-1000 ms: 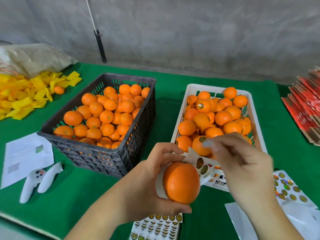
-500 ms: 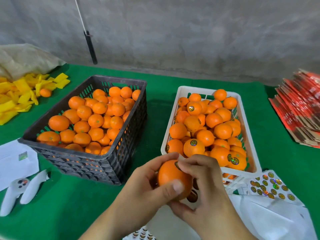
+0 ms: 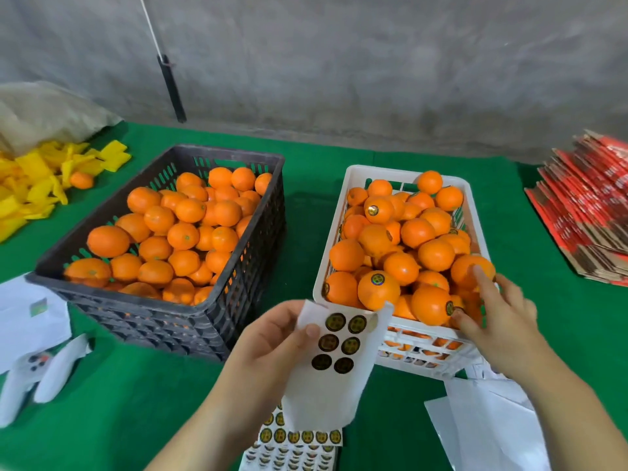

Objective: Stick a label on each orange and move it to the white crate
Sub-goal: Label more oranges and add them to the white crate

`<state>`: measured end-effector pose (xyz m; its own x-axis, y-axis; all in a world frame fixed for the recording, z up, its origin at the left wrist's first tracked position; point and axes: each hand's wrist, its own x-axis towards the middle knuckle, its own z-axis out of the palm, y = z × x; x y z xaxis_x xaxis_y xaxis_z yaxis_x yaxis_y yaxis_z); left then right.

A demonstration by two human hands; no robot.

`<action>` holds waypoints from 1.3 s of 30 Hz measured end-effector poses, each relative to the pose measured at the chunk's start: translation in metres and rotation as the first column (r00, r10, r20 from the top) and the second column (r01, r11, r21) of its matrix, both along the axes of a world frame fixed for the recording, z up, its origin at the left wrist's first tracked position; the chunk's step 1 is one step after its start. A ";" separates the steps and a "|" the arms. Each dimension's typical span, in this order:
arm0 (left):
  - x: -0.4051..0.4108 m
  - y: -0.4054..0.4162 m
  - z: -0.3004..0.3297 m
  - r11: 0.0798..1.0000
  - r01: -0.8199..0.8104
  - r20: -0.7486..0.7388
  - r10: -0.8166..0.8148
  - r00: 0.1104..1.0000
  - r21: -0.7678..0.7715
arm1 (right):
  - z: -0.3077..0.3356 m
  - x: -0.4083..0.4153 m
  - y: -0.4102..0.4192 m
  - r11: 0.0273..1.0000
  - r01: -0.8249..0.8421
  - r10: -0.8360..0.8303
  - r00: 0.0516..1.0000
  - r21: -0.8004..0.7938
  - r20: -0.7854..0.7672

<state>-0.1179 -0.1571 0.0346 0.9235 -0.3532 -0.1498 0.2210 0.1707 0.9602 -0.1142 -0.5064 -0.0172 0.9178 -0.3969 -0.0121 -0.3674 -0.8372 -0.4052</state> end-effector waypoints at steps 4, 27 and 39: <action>0.005 0.007 -0.003 0.990 0.121 0.093 -0.128 0.987 0.076 | 0.011 -0.018 0.029 0.995 -0.028 -0.006 0.942 0.096 0.334; 0.285 0.092 -0.073 -0.365 -0.034 -0.123 -0.397 0.909 0.930 | 0.033 -0.019 0.143 0.478 -0.338 -0.040 0.914 0.810 0.405; 0.283 0.101 -0.108 0.117 -0.284 0.300 -0.156 0.941 0.952 | 0.019 -0.010 0.135 0.435 -0.186 -0.193 0.936 0.881 0.293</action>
<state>0.1648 -0.0565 -0.0733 0.9969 -0.0388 -0.0685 -0.0172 -0.9562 0.2922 -0.1239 -0.3718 0.0018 0.9367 -0.3396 -0.0850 -0.0675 0.0631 -0.9957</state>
